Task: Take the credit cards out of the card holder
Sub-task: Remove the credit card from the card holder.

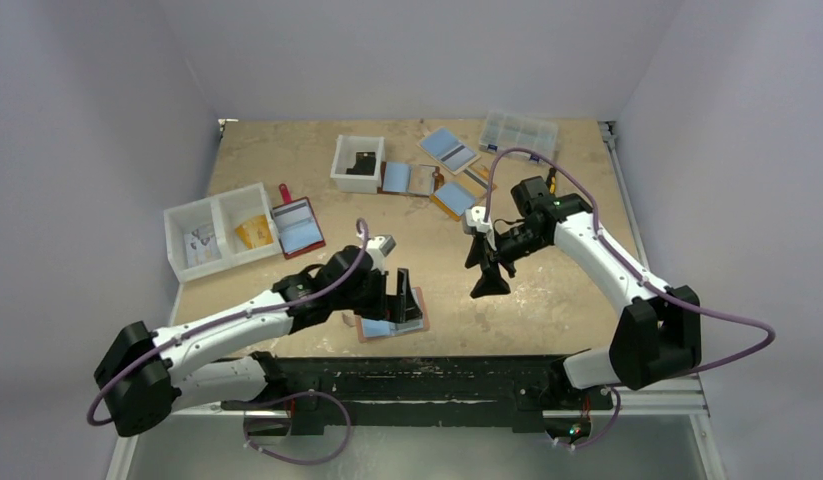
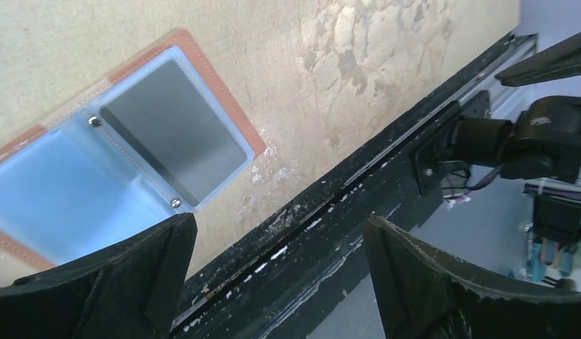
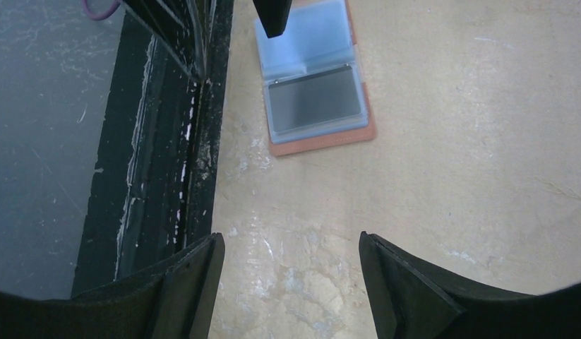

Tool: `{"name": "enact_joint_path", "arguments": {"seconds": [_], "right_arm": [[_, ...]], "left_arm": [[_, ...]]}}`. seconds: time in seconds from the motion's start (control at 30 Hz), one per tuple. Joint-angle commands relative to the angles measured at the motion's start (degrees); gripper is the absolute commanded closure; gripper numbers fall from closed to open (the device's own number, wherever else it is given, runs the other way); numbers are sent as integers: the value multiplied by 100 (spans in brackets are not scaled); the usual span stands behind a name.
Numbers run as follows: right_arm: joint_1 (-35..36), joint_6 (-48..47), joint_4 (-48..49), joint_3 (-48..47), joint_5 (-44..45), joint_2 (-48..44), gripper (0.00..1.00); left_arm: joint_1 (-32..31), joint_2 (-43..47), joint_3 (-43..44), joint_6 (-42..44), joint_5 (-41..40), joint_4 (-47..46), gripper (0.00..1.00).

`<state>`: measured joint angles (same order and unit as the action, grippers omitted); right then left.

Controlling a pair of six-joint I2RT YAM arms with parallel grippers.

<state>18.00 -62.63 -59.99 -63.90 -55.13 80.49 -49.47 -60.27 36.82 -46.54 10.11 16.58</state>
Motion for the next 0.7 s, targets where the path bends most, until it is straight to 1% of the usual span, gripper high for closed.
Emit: {"name": "enact_joint_path", "arguments": {"seconds": [0.0,0.07,0.17,0.3,0.37,0.4,0.53,0.6,0.67], "right_arm": [[37,-128,268,231,63,-213,22],[37,-73,402,371,138,-274,22],[37,38,606,567,210,-356,22],[37,110,771,637,169,-323,22],[37,113,800,618,118,-250,22],[37,116,816,611,98,-214,22],[37,105,828,555,32,-60,22],[36,99,837,537,4,-6,23],[37,98,839,536,-13,25,23]], "left_arm": [[-341,-528,323,-30,-606,-685,6],[-400,-796,359,-39,-558,-909,10],[-439,-1222,464,-100,-532,-1083,18],[-449,-1665,575,-365,-847,-873,33],[-457,-1698,620,-513,-984,-637,34],[-462,-1661,645,-562,-1262,-495,34],[-475,-1470,822,-824,-1849,390,32],[-478,-1522,868,-986,-1910,629,30],[-477,-1664,886,-1142,-1806,680,30]]}}
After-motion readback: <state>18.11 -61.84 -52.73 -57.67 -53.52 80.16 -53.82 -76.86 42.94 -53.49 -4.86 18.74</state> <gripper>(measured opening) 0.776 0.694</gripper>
